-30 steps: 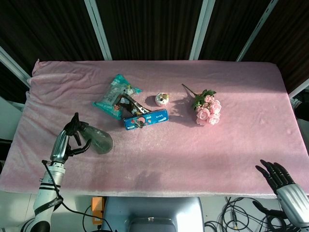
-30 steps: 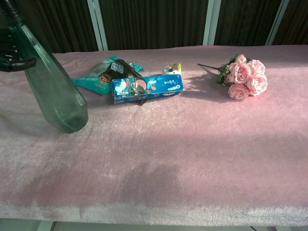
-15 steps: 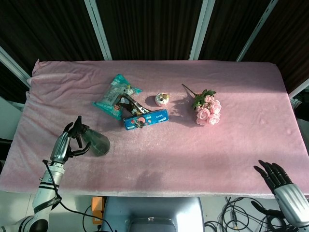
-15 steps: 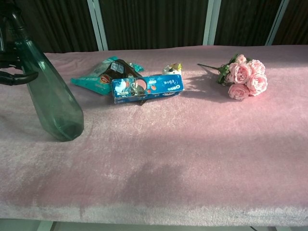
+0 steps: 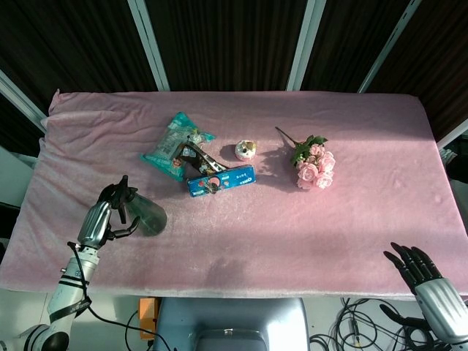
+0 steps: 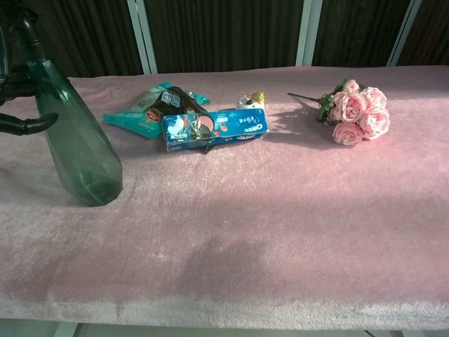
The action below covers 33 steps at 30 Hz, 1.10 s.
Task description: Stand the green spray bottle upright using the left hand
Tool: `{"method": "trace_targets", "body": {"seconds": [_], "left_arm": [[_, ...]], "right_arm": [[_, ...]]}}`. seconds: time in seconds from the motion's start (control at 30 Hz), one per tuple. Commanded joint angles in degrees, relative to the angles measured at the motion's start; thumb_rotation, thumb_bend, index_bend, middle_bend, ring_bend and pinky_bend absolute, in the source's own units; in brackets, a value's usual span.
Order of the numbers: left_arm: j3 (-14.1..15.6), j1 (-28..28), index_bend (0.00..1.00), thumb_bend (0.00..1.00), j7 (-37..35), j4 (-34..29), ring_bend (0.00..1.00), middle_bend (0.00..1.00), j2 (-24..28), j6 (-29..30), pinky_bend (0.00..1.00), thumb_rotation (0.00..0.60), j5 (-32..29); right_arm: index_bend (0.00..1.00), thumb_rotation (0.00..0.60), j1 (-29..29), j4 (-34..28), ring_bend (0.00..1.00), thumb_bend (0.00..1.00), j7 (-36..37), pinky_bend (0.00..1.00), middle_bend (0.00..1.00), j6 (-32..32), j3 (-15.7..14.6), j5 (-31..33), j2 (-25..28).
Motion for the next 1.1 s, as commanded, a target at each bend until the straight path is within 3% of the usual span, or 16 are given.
{"method": "trace_targets", "body": {"seconds": [0.03, 0.13, 0.37, 0.5, 0.6, 0.7, 0.8, 0.93, 1.1], "left_arm": [[0.09, -0.1, 0.13, 0.32, -0.18, -0.15, 0.0, 0.12, 0.27, -0.62, 0.0, 0.6, -0.16], [0.11, -0.22, 0.05, 0.3, -0.56, -0.53, 0.0, 0.02, 1.12, -1.53, 0.0, 0.6, -0.3], [1.67, 0.44, 0.0, 0.28, -0.63, -0.55, 0.0, 0.0, 3.55, -1.49, 0.0, 0.6, 2.86], [4.69, 2.42, 0.0, 0.28, 3.06, 1.65, 0.0, 0.0, 6.57, 1.78, 0.0, 0.6, 8.22], [7.69, 5.62, 0.0, 0.28, 10.7, 6.12, 0.0, 0.0, 8.43, 7.09, 0.0, 0.6, 11.82], [8.61, 9.65, 0.0, 0.28, 20.01, 11.78, 0.0, 0.0, 6.14, 14.07, 0.0, 0.6, 11.36], [10.05, 12.43, 0.0, 0.29, 25.51, 16.03, 0.0, 0.0, 3.81, 17.39, 0.0, 0.6, 11.3], [12.1, 14.53, 0.0, 0.29, 22.54, 17.55, 0.0, 0.0, 1.67, 18.22, 0.0, 0.6, 12.88], [12.92, 15.08, 0.0, 0.3, 28.01, 18.67, 0.0, 0.0, 0.98, 21.04, 0.0, 0.6, 16.88]], "right_arm": [[0.0, 0.6, -0.04, -0.19, 0.0, 0.34, -0.18, 0.0, 0.0, -0.04, 0.09, 0.3, 0.09], [0.0, 0.6, -0.1, 0.28, 0.0, 0.34, -0.05, 0.0, 0.0, -0.07, 0.0, 0.26, -0.12], [0.0, 0.6, -0.19, -0.02, 0.0, 0.34, -0.34, 0.0, 0.0, 0.11, 0.04, 0.25, 0.01], [0.0, 0.6, -0.19, 0.18, 0.0, 0.34, -0.81, 0.0, 0.0, -0.31, 0.11, 0.63, -0.33], [0.0, 0.6, -0.04, -0.28, 0.0, 0.34, -2.08, 0.0, 0.0, -0.96, 0.3, 0.94, -0.57], [0.0, 0.6, 0.09, -0.65, 0.0, 0.34, -3.95, 0.0, 0.0, -2.2, 0.39, 1.62, -0.91], [0.0, 0.6, 0.36, -1.09, 0.0, 0.33, -6.07, 0.0, 0.0, -3.96, 0.6, 2.73, -1.66], [0.0, 0.6, 0.23, -2.28, 0.0, 0.34, -7.98, 0.0, 0.0, -4.36, 0.7, 3.12, -1.95], [0.0, 0.6, -0.26, -2.16, 0.0, 0.34, -7.29, 0.0, 0.0, -3.55, 1.04, 4.15, -1.84]]}}
